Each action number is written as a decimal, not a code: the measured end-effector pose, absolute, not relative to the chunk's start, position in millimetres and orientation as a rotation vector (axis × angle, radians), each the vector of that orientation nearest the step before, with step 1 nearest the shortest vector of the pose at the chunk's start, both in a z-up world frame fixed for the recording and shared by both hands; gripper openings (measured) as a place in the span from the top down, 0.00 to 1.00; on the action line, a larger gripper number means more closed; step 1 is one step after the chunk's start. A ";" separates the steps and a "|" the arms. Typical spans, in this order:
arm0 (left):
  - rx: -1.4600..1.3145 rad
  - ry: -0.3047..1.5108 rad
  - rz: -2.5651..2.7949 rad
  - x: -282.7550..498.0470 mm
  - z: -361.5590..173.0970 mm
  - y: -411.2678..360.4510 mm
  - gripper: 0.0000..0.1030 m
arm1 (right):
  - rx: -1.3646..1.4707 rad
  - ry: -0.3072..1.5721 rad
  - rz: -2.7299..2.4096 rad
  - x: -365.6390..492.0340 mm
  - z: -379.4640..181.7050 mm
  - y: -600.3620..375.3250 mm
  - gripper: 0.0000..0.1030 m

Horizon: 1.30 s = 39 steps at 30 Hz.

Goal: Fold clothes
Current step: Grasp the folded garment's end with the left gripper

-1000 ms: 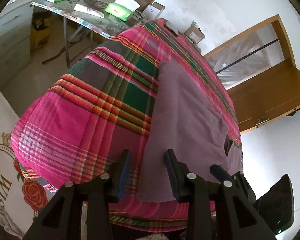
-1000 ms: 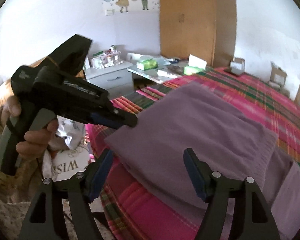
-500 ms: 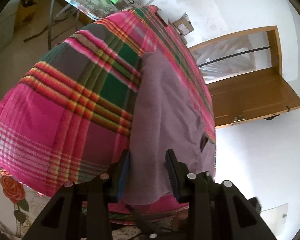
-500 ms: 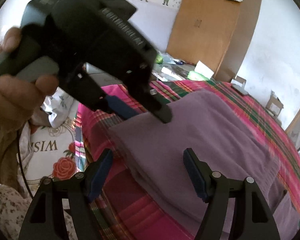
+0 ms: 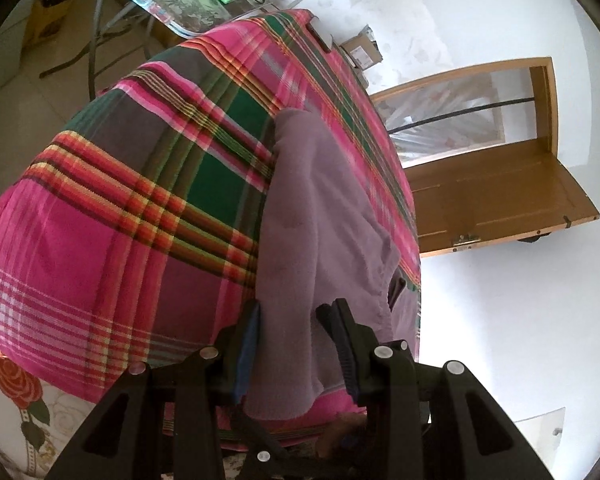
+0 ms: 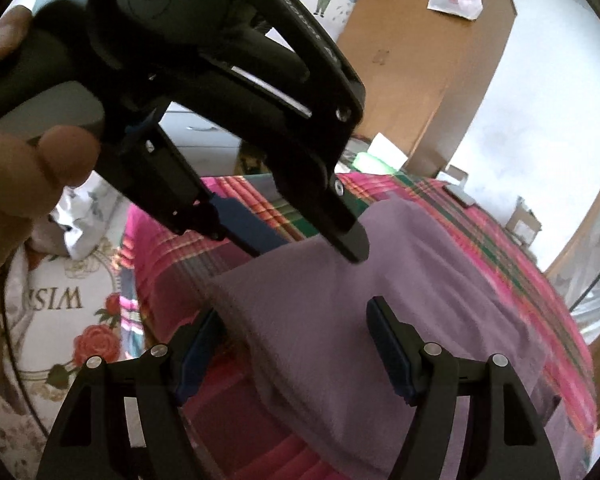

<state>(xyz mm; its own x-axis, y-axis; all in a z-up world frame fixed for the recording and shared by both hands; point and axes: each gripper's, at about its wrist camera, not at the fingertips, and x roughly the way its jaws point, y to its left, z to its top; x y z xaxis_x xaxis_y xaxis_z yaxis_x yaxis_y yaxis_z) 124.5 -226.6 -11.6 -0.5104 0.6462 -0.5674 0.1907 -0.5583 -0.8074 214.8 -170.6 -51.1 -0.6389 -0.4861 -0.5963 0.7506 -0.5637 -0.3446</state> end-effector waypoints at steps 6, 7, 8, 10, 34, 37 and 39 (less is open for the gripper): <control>-1.354 -1.273 2.143 124.7 -10.1 -226.5 0.65 | 0.601 0.737 -2.257 207.3 -52.4 -178.1 0.36; -1.352 -1.269 2.149 124.9 -9.3 -226.8 0.65 | 0.612 0.727 -2.260 206.5 -52.3 -178.8 0.42; -1.349 -1.268 2.158 125.1 -8.6 -227.3 0.65 | 0.620 0.721 -2.265 206.1 -52.1 -179.9 0.52; -1.336 -1.276 2.192 125.0 -6.9 -230.6 0.65 | 0.610 0.750 -2.297 206.9 -53.2 -181.6 0.60; -1.478 -1.108 2.236 8.1 -7.3 -234.8 0.73 | 0.630 0.636 -2.292 191.1 -45.0 -169.0 0.85; -1.494 -1.132 2.196 1.0 -11.0 -235.5 0.83 | 0.632 0.619 -2.288 188.1 -43.7 -168.0 0.86; -1.482 -1.166 2.172 1.5 -12.4 -242.3 0.85 | 0.635 0.604 -2.286 186.1 -42.8 -167.9 0.86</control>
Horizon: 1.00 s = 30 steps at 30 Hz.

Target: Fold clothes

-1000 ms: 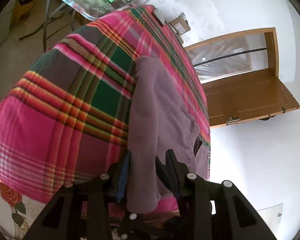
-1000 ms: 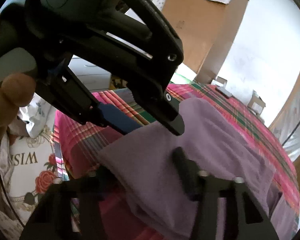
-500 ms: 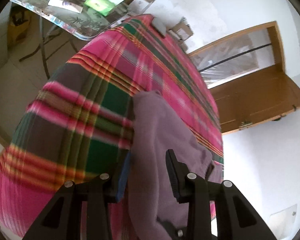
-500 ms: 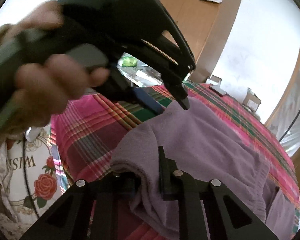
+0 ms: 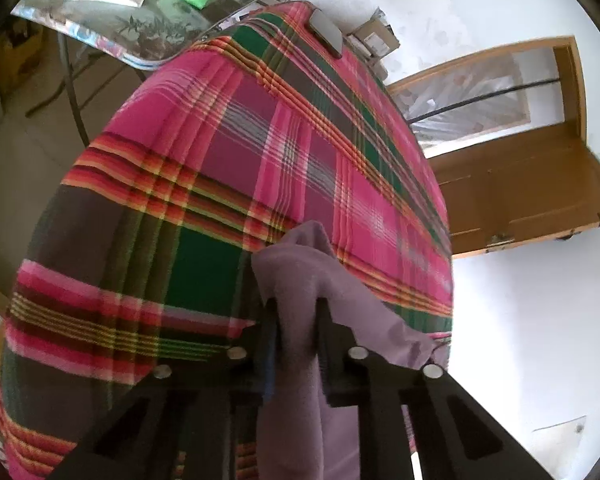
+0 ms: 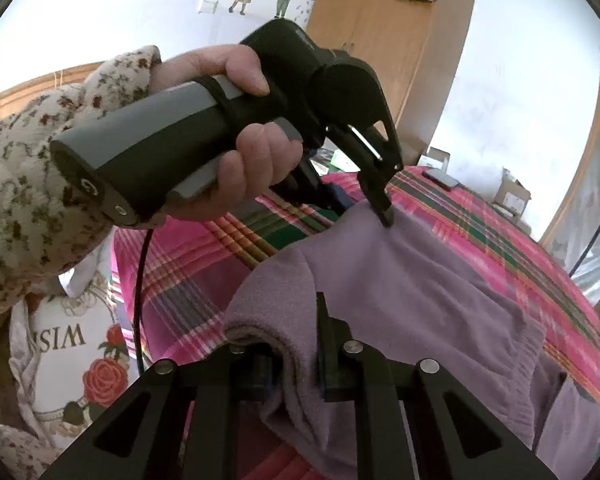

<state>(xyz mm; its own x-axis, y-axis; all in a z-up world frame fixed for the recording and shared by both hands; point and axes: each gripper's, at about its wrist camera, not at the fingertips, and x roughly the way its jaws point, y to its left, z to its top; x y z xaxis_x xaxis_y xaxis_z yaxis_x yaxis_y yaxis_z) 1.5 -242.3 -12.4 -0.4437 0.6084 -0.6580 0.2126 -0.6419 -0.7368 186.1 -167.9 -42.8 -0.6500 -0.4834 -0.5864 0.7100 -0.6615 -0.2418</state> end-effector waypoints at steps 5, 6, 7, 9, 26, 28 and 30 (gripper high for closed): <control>-1.457 -1.163 2.205 5.0 -7.8 -246.7 0.88 | 0.628 0.595 -2.278 180.6 -41.1 -171.3 0.88; -1.451 -1.161 2.213 5.9 -6.5 -247.7 0.89 | 0.630 0.599 -2.276 179.7 -41.6 -173.2 0.88; -1.445 -1.158 2.222 6.9 -4.9 -248.9 0.89 | 0.631 0.604 -2.276 179.2 -42.1 -175.8 0.88; -1.434 -1.156 2.241 9.6 -0.7 -251.6 0.89 | 0.626 0.606 -2.276 177.8 -41.2 -179.3 0.89; -1.449 -1.082 2.382 24.3 31.2 -256.6 0.88 | 0.586 0.457 -2.232 176.1 -17.7 -188.7 0.89; -1.439 -1.076 2.385 25.0 38.3 -252.9 0.88 | 0.573 0.432 -2.242 186.1 -11.2 -183.8 0.89; -1.426 -1.072 2.390 24.7 46.6 -248.5 0.88 | 0.562 0.416 -2.251 187.5 -6.0 -179.6 0.89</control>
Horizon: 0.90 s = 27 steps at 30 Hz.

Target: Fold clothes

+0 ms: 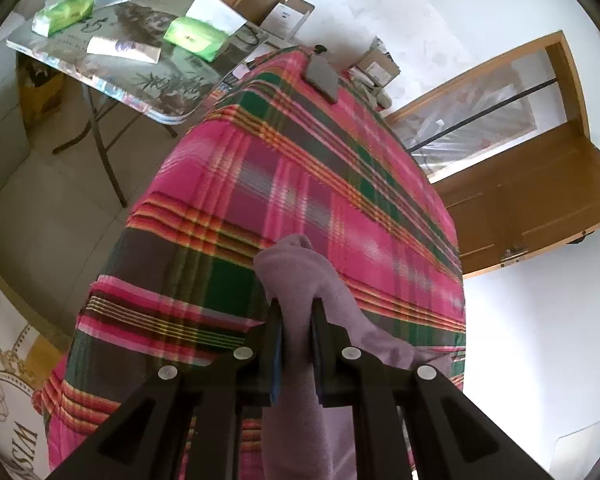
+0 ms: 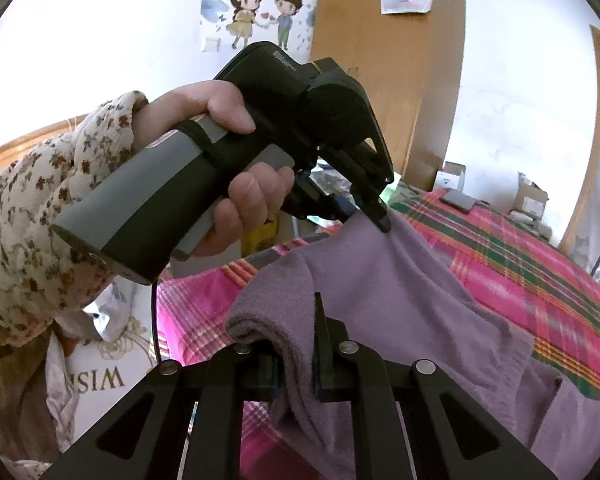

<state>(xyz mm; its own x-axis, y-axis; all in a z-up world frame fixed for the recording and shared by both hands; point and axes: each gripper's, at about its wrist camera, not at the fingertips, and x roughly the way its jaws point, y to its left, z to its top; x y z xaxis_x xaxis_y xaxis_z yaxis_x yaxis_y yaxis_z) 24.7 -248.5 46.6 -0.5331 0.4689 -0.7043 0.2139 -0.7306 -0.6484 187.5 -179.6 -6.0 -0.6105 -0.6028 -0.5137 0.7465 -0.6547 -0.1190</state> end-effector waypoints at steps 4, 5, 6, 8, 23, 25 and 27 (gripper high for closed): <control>-1.392 -1.024 2.412 27.6 67.8 -235.5 0.88 | 0.526 0.380 -2.278 193.4 8.0 -167.4 0.89; -1.381 -1.009 2.420 28.0 73.9 -232.1 0.88 | 0.517 0.368 -2.285 194.4 11.8 -163.6 0.89; -1.370 -0.995 2.427 28.4 80.1 -228.4 0.88 | 0.509 0.357 -2.293 195.4 15.6 -159.9 0.89; -1.349 -0.969 2.439 29.5 92.9 -220.0 0.88 | 0.488 0.325 -2.312 197.5 23.9 -151.9 0.89; -1.241 -0.770 2.463 23.9 162.0 -138.8 0.87 | 0.390 0.117 -2.430 212.7 68.0 -84.2 0.89; -1.233 -0.755 2.454 22.1 169.2 -127.3 0.87 | 0.381 0.086 -2.444 215.7 73.5 -73.3 0.89; -1.224 -0.735 2.448 20.5 176.0 -114.2 0.87 | 0.369 0.062 -2.461 216.6 76.6 -65.1 0.89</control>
<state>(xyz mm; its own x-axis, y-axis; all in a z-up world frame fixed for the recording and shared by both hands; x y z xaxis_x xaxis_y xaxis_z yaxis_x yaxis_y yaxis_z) 20.5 -114.2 176.0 -0.5889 0.4803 -0.6500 -0.0426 -0.8216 -0.5684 216.6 -65.1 76.6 -0.7552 -0.5936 -0.2780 0.6068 -0.7935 0.0458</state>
